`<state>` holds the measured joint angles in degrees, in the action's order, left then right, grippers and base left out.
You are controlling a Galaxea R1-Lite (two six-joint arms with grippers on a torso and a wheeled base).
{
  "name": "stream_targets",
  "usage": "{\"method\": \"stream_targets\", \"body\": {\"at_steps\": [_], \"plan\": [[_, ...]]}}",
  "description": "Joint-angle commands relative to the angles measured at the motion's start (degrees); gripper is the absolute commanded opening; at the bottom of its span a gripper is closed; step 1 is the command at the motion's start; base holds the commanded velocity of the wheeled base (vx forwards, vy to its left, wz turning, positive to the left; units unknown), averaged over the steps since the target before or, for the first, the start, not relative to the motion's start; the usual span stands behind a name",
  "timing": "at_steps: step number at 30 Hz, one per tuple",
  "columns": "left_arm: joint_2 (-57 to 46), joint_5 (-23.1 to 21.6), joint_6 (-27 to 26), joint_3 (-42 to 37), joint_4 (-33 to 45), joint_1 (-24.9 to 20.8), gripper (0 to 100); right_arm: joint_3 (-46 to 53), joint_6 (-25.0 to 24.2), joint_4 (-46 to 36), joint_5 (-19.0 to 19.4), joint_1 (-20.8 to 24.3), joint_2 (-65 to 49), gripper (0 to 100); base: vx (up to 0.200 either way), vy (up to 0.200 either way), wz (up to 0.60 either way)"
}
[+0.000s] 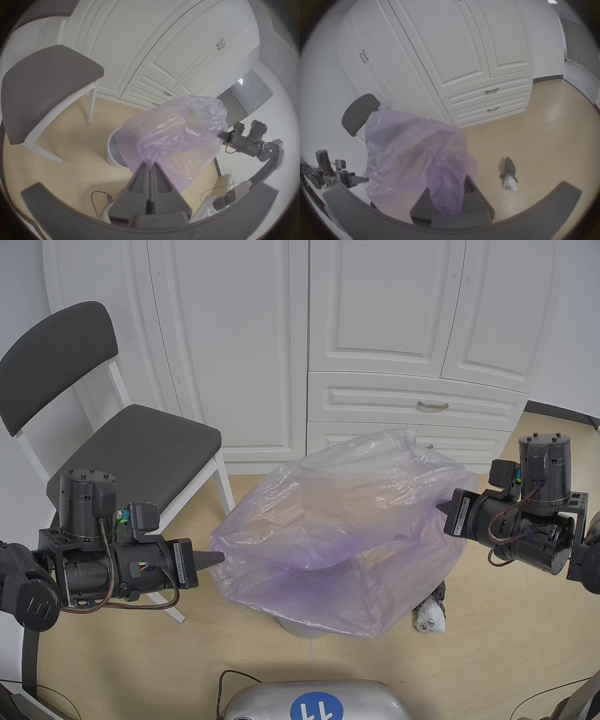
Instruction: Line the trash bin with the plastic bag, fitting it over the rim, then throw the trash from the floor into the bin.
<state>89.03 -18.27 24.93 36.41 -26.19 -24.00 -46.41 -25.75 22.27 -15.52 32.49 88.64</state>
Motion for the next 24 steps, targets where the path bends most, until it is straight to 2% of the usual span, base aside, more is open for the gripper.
{"method": "stream_targets", "body": {"at_steps": [1, 4, 10, 16, 18, 24], "plan": [[1.4, 0.0, 0.4, 0.4, 0.0, -0.2, 0, 1.1, 0.7, -1.0, 0.0, 1.4, 1.5, 0, 0.0, 0.0, 0.0], [1.1, 0.0, 0.6, 0.4, -0.1, -0.2, 0, 1.5, 0.9, -0.8, -0.1, 3.0, 5.1, 0, 0.0, 0.0, 0.0], [1.2, 0.0, 0.6, 0.6, 0.0, 0.2, 0, 1.3, 1.1, -0.7, -0.2, 3.2, 9.9, 0, 0.0, 0.0, 0.0], [3.6, -0.5, 0.9, 2.0, -0.5, 0.4, 0, -0.3, -1.2, 1.5, 0.0, 4.3, 16.2, 0, 0.0, 0.0, 0.0], [7.9, -0.6, 3.6, 3.2, -2.6, 0.8, 0, -1.2, -4.9, 5.7, 0.3, 5.0, 19.9, 0, 0.0, 0.0, 0.0], [10.6, -0.6, 7.9, 2.3, -10.6, -0.2, 0, -1.3, -6.3, 11.8, 1.2, 5.5, 23.3, 0, 0.0, 0.0, 0.0]]}}
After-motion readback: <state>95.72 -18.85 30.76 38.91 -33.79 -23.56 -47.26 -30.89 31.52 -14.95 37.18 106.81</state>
